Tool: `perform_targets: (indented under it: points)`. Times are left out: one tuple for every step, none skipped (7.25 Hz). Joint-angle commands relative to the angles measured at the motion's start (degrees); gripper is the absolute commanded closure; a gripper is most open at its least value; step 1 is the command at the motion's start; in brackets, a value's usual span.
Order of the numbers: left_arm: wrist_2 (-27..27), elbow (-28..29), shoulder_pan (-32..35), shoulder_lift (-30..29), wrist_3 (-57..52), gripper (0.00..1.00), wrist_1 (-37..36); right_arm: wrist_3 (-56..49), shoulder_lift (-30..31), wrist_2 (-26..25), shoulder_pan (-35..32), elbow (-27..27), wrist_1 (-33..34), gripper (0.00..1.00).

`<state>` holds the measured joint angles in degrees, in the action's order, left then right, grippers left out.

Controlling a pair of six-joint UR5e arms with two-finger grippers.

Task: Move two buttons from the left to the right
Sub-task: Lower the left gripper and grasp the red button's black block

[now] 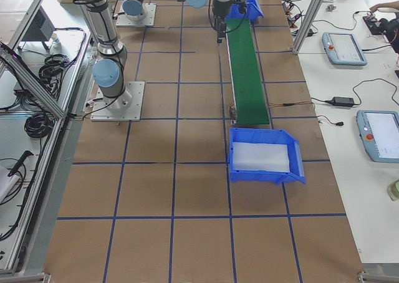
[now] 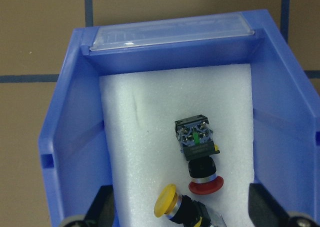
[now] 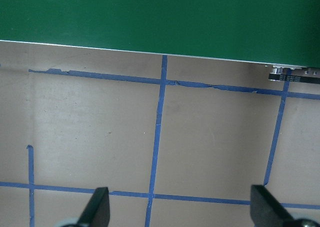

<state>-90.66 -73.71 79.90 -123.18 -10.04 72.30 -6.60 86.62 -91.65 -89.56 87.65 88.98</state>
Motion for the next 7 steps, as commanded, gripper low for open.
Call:
perform_targets:
  points:
    - [2.24, -0.64, 0.08, -2.32, 0.46, 0.17, -0.67, 0.45, 0.04, 0.07, -0.09, -0.03, 0.05, 0.00]
    - [2.25, -0.74, 0.08, -3.20, 0.55, 0.18, -0.67, 0.53, 0.04, 0.07, -0.09, -0.03, 0.05, 0.00]
    - [2.25, -0.65, 0.17, -3.82, 0.72, 0.18, -0.67, 0.54, 0.04, 0.07, -0.09, -0.03, 0.05, 0.00]
    - [2.16, -0.65, 0.26, -4.43, 1.85, 0.18, -0.67, 0.54, 0.13, 0.07, -0.09, -0.03, 0.05, 0.00]
    - [2.25, -0.65, 0.26, -4.52, 2.04, 0.18, -0.67, 0.54, 0.13, 0.07, -0.09, -0.11, -0.03, 0.00]
    - [2.25, -0.65, 0.26, -5.05, 2.04, 0.18, -0.67, 0.54, 0.13, 0.07, -0.09, -0.11, -0.03, 0.00]
    - [2.16, -0.65, 0.26, -6.18, 2.04, 0.18, -0.76, 0.54, 0.04, -0.02, -0.09, -0.11, 0.05, 0.00]
